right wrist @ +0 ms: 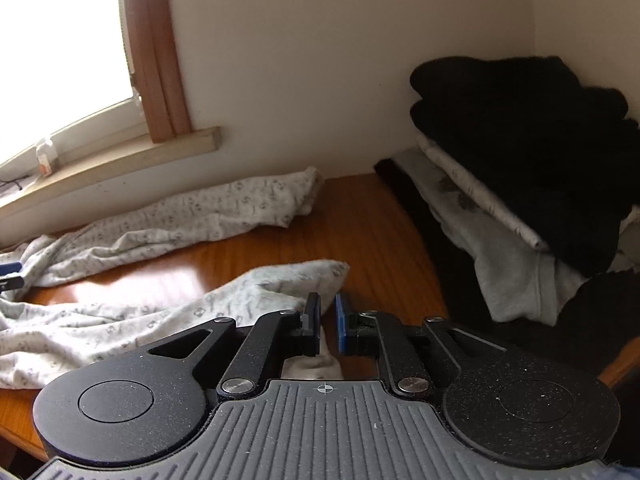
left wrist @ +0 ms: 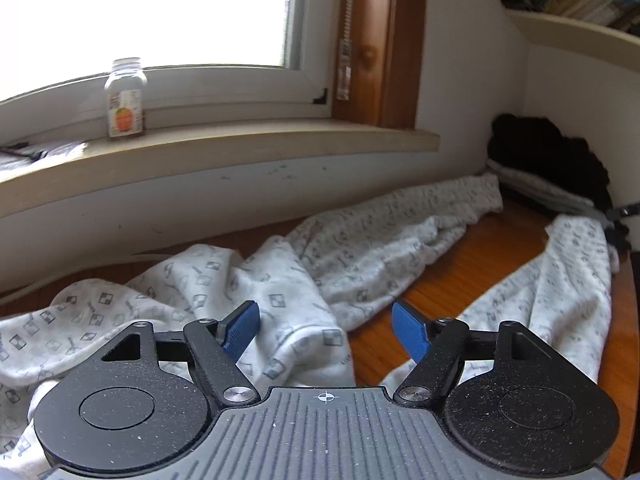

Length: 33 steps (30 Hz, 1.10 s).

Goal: Fold clothes
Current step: 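Grasp a sheet corner with the right gripper while the left gripper grasps another corner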

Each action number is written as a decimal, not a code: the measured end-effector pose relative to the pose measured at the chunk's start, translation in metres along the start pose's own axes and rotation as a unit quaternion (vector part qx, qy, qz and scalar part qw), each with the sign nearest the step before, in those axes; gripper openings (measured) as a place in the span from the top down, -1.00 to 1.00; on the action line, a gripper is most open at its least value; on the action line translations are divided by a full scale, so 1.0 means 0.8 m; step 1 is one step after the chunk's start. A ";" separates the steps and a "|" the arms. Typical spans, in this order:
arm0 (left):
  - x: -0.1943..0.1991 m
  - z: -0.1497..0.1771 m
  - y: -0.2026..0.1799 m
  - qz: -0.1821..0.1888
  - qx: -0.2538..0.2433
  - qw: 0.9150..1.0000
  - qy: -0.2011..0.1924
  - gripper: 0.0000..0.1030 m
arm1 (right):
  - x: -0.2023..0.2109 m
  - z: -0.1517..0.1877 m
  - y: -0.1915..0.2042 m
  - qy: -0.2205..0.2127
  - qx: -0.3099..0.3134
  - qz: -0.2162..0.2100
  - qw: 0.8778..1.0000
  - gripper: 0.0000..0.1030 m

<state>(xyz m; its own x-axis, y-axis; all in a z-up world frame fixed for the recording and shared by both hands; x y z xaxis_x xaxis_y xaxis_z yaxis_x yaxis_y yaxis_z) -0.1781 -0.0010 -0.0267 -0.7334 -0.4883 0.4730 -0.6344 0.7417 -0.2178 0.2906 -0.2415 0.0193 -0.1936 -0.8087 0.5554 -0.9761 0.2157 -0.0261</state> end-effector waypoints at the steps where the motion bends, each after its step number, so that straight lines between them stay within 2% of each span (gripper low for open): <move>1: 0.000 0.001 -0.004 0.003 -0.009 1.000 0.002 -0.46 | -0.007 0.000 0.001 0.002 -0.001 -0.003 1.000 0.59; 4: -0.002 0.008 -0.018 0.019 -0.027 0.999 0.014 -0.28 | -0.029 -0.001 0.005 0.008 -0.005 -0.010 1.000 0.30; 5: -0.004 0.011 -0.022 0.026 -0.027 0.999 0.023 -0.12 | -0.036 -0.001 0.006 0.009 -0.007 -0.013 1.000 0.26; 7: -0.006 0.018 -0.029 0.037 -0.034 0.998 0.041 -0.02 | -0.050 -0.002 0.008 0.013 -0.009 -0.018 1.000 0.08; 11: -0.008 0.026 -0.036 0.049 -0.041 0.996 0.060 -0.02 | -0.078 -0.003 0.013 0.021 -0.014 -0.028 0.999 0.01; 17: 0.016 -0.002 -0.044 0.058 -0.026 0.998 0.016 -0.05 | -0.115 -0.004 0.020 0.030 -0.024 -0.047 0.998 -0.07; 19: 0.012 -0.002 -0.061 0.067 -0.042 0.997 0.025 -0.10 | -0.116 -0.003 0.022 0.030 -0.026 -0.052 0.998 -0.17; 23: -0.021 0.017 -0.091 0.063 -0.087 0.992 0.072 -0.09 | -0.113 -0.001 0.026 0.029 -0.022 -0.059 0.998 -0.16; 24: -0.031 0.023 -0.092 0.062 -0.088 0.990 0.087 -0.06 | -0.112 -0.002 0.026 0.030 -0.024 -0.060 0.997 -0.12; 26: -0.047 0.033 -0.094 0.066 -0.088 0.988 0.111 0.12 | -0.109 0.000 0.023 0.031 -0.026 -0.064 0.997 0.18; 28: -0.053 0.037 -0.094 0.075 -0.084 0.986 0.123 0.20 | -0.104 0.003 0.020 0.029 -0.030 -0.071 0.997 0.64; 30: -0.054 0.036 -0.094 0.084 -0.079 0.985 0.128 0.52 | -0.098 0.005 0.015 0.021 -0.040 -0.079 0.996 0.75; 31: -0.053 0.035 -0.095 0.088 -0.079 0.985 0.130 0.86 | -0.092 0.005 0.012 0.013 -0.040 -0.075 0.996 0.84; 33: -0.051 0.037 -0.100 0.096 -0.089 0.983 0.128 0.92 | -0.081 0.002 0.008 -0.002 -0.043 -0.072 0.996 0.88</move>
Point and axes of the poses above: each gripper's, at about its wrist camera, not at the fingertips, and x roughly against the way its jaws point, y to its left, z to its underside, the point moved 10 cm from there along -x, roughly the way its jaws point, and after that the axes turned 11 degrees about x, right-handed, at the moved point
